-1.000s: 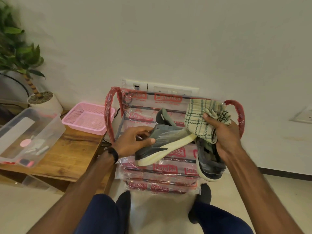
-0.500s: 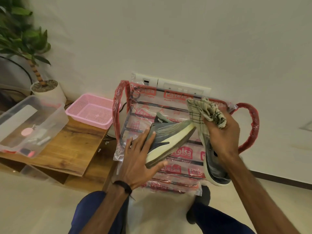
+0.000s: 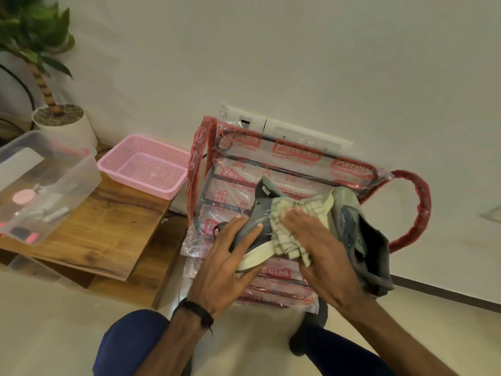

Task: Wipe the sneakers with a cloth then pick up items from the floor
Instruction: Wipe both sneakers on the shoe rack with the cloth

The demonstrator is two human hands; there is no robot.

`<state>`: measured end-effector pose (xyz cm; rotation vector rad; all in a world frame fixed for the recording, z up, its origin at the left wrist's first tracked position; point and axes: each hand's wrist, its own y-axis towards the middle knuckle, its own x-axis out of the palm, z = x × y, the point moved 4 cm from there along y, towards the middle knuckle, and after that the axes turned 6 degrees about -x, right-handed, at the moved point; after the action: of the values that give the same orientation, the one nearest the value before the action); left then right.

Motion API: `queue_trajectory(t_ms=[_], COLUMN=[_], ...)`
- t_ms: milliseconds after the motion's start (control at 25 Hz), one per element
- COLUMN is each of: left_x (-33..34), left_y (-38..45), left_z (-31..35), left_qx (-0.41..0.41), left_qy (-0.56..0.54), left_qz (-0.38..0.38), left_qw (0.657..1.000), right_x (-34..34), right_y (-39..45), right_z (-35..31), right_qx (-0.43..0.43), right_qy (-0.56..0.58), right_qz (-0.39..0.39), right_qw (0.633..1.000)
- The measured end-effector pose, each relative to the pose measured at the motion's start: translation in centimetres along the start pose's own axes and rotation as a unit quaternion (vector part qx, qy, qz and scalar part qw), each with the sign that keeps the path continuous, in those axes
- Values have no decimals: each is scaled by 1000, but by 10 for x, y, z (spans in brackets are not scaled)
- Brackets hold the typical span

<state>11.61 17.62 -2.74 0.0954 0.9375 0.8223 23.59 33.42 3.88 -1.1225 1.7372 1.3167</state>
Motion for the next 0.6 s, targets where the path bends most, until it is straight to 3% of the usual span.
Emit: queue_trajectory(t_ms=[120, 160, 280, 320, 480, 520, 600], left_x=[1, 2, 7, 8, 5, 5, 5], left_y=[-2, -2, -3, -5, -6, -5, -4], left_z=[-1, 0, 4, 5, 3, 3, 5], left_qx=[31, 37, 60, 59, 31, 38, 47], left_qy=[9, 13, 11, 9, 18, 30, 39], left_qz=[-9, -12, -26, -26, -27, -31, -37], left_qw=[999, 999, 998, 998, 999, 998, 997], right_x=[-2, -6, -18, -10, 8, -1, -13], right_y=[-16, -16, -14, -15, -32, -28, -18], right_z=[2, 15, 36, 24, -16, -1, 28], right_qx=[-106, -83, 150, 155, -63, -43, 95], right_qy=[-84, -101, -14, -1, -33, -44, -40], right_qz=[-63, -48, 82, 87, -3, 3, 46], right_qw=[989, 990, 985, 984, 997, 998, 994])
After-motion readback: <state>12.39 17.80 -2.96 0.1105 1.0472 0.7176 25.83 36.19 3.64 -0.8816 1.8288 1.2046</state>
